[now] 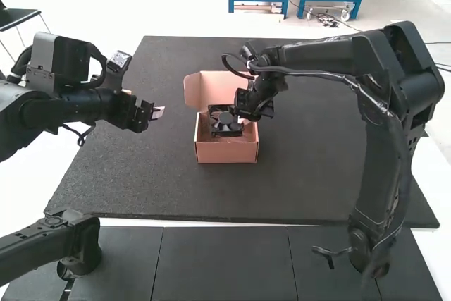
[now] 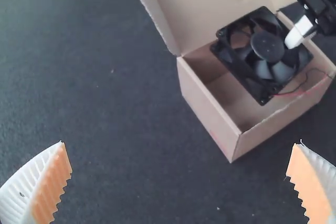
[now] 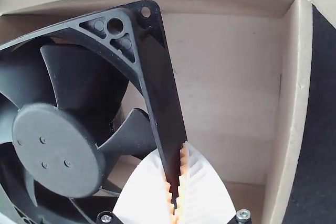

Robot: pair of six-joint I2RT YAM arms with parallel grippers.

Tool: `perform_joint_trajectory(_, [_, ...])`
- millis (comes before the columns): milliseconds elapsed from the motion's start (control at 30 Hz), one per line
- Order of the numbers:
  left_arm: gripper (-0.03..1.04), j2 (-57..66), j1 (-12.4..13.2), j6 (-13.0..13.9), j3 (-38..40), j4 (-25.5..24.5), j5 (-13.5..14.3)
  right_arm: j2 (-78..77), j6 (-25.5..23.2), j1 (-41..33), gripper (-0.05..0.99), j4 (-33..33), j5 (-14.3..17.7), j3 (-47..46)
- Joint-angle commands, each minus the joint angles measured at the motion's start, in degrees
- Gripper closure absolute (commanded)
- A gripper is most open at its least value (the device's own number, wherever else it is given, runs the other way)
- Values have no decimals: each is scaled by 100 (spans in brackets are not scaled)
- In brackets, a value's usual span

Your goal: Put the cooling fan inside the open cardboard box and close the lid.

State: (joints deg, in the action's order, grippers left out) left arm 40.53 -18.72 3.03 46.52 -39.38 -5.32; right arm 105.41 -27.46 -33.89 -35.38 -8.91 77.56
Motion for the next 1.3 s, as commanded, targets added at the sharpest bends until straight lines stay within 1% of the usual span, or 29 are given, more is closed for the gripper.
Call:
perform_joint_trajectory(0, [4, -107, 0, -74, 59, 18, 58, 85, 39, 23, 96, 48, 21, 110])
perform_joint_trajectory(467, [4, -169, 9, -127, 67, 18, 58, 156, 110, -4, 96, 171, 21, -206])
perform_joint_trajectory(633, [4, -186, 18, -145, 67, 0, 58, 209, 83, -4, 95, 268, -50, -285])
perform_joint_trajectory(733, [4, -195, 18, -145, 59, 9, 58, 217, 92, -12, 86, 356, -120, -259])
perform_joint_trajectory(767, [4, -195, 18, -145, 50, 9, 58, 217, 92, -12, 81, 373, -120, -250])
perform_joint_trajectory(833, [4, -195, 26, -153, 50, 9, 58, 217, 118, -12, 64, 400, -129, -224])
perform_joint_trajectory(867, [4, -195, 26, -162, 50, 9, 58, 217, 145, -12, 60, 400, -138, -206])
perform_joint_trajectory(900, [4, -195, 18, -180, 50, 18, 58, 226, 189, -12, 54, 400, -146, -180])
perform_joint_trajectory(1000, [4, -195, 18, -215, 41, 35, 58, 226, 241, -12, 42, 382, -146, -153])
perform_joint_trajectory(1033, [4, -195, 26, -232, 32, 53, 58, 217, 277, -4, 39, 382, -146, -136])
perform_joint_trajectory(1067, [4, -195, 26, -241, 24, 70, 58, 217, 312, -4, 39, 365, -146, -118])
perform_joint_trajectory(1133, [4, -186, 26, -268, 24, 123, 58, 217, 356, 5, 31, 338, -155, -39])
perform_joint_trajectory(1200, [4, -151, 26, -303, 32, 176, 58, 200, 426, 5, 28, 294, -261, 172])
perform_joint_trajectory(1267, [4, -81, 26, -329, 32, 237, 110, 182, 461, 14, 27, 101, -463, 471])
